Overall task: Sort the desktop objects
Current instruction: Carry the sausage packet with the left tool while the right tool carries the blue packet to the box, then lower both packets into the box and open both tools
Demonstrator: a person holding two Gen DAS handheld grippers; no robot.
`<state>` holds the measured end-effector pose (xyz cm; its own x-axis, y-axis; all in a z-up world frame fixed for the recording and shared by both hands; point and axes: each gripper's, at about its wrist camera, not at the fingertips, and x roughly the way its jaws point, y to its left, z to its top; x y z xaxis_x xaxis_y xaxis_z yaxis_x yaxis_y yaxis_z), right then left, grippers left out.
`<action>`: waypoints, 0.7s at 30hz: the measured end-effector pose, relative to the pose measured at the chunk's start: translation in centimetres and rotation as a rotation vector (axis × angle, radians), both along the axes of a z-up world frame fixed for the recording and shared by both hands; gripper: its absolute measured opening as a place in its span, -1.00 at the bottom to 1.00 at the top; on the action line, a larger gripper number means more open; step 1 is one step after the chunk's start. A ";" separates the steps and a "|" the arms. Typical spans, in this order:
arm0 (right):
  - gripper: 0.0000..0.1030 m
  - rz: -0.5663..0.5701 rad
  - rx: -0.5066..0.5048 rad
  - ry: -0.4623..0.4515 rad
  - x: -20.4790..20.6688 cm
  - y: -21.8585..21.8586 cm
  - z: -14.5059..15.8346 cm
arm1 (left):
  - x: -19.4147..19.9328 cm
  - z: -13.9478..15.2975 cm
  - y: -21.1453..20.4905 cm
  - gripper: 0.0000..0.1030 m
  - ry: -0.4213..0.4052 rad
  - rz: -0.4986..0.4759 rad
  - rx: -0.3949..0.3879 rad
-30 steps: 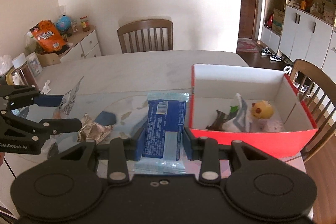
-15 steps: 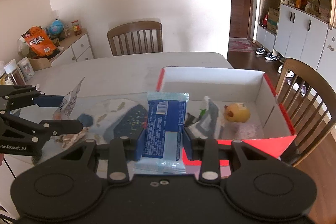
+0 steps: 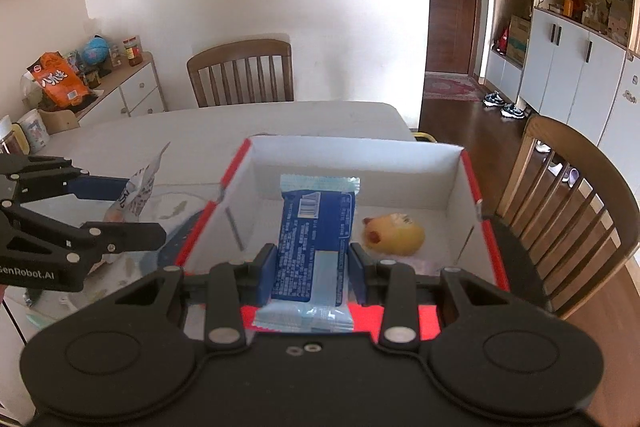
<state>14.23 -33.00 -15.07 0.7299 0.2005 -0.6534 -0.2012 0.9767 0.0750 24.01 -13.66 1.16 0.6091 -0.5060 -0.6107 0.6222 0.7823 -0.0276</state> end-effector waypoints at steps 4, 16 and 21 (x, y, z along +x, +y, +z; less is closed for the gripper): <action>-0.28 0.007 -0.017 -0.013 1.3 -1.2 -0.1 | 1.6 0.2 -2.1 0.17 0.010 0.016 0.006; -0.28 0.021 -0.035 0.018 4.6 -4.6 -1.4 | 7.6 -1.2 -6.0 0.17 0.116 0.086 0.037; -0.28 0.043 -0.058 0.031 5.5 -4.8 -2.1 | 10.3 -2.0 -6.5 0.17 0.185 0.137 0.024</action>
<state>19.77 -37.76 -17.18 0.7006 0.1919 -0.6873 -0.2410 0.9702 0.0251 34.32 -20.16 -0.88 0.5480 -0.4096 -0.7293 0.4959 0.8613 -0.1111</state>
